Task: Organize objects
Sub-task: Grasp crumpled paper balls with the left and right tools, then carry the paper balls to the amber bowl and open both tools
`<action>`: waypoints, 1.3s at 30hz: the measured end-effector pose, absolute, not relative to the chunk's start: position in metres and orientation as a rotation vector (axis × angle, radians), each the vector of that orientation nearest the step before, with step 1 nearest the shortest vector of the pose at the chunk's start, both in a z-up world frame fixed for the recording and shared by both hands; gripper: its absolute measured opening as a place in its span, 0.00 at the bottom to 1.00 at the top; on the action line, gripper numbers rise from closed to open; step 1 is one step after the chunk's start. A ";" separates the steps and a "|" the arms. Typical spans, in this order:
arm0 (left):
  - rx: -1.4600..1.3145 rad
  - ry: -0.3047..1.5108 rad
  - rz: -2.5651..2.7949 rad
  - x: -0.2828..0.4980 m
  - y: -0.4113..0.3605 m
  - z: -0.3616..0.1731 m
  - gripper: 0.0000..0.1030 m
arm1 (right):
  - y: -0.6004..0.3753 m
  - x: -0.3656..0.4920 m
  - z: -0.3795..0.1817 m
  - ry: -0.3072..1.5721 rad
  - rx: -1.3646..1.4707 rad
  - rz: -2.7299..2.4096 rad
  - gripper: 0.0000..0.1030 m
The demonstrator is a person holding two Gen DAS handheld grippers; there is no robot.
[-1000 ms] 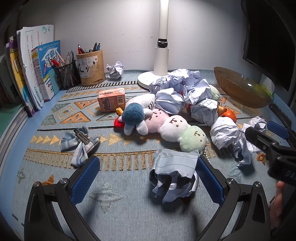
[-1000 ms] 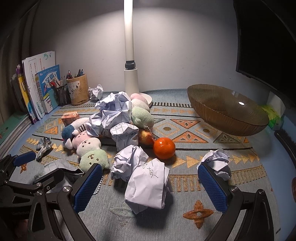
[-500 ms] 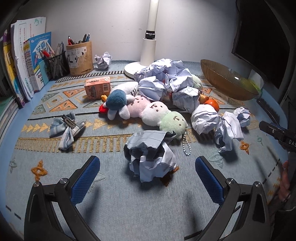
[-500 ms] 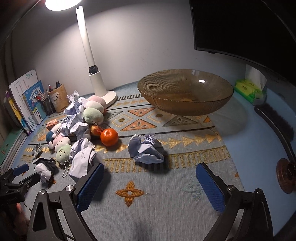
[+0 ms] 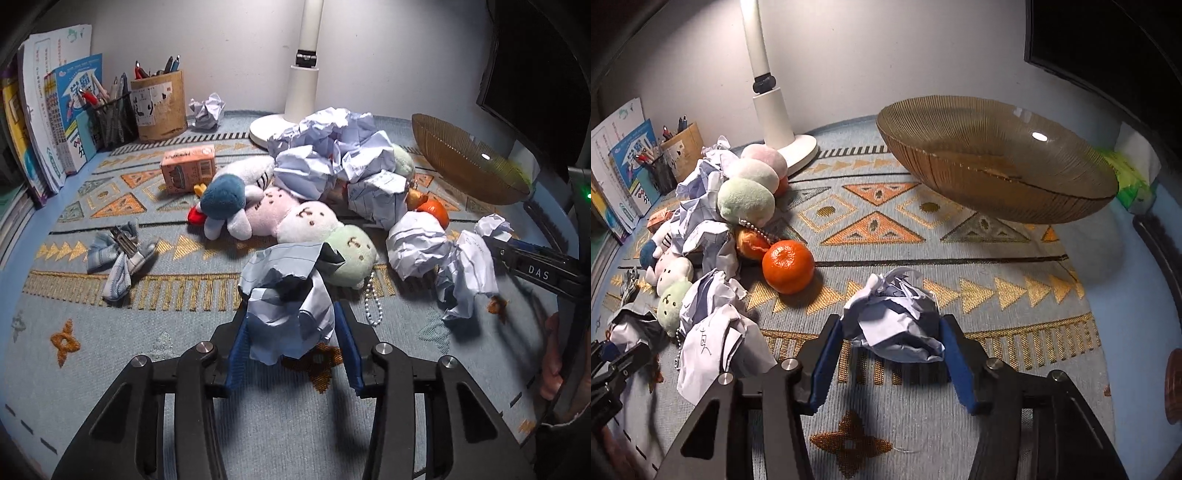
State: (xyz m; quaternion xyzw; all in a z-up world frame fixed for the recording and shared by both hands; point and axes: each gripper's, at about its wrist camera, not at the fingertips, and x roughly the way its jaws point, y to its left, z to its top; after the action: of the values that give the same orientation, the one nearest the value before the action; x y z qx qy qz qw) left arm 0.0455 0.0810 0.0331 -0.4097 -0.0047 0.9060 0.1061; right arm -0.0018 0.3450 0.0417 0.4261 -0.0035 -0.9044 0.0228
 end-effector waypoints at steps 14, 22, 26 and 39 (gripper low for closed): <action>-0.848 0.090 2.575 -0.016 0.217 0.154 0.39 | 0.428 0.032 0.171 -0.229 0.927 -3.017 0.49; -0.934 0.073 2.473 -0.078 0.287 0.127 0.44 | 0.466 -0.023 0.171 -0.262 1.047 -3.044 0.49; -0.919 0.048 2.430 -0.093 0.301 0.125 0.73 | 0.475 -0.044 0.168 -0.287 1.069 -3.047 0.57; -0.806 -0.051 2.589 -0.028 0.205 0.169 0.82 | 0.478 -0.011 0.164 -0.364 1.059 -3.030 0.71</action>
State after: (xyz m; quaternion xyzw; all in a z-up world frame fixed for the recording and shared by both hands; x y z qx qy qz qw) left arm -0.0284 0.2051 0.1692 -0.2902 -0.0184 0.9328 0.2130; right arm -0.0114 0.4780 0.1643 0.3276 -0.1125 -0.9371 -0.0443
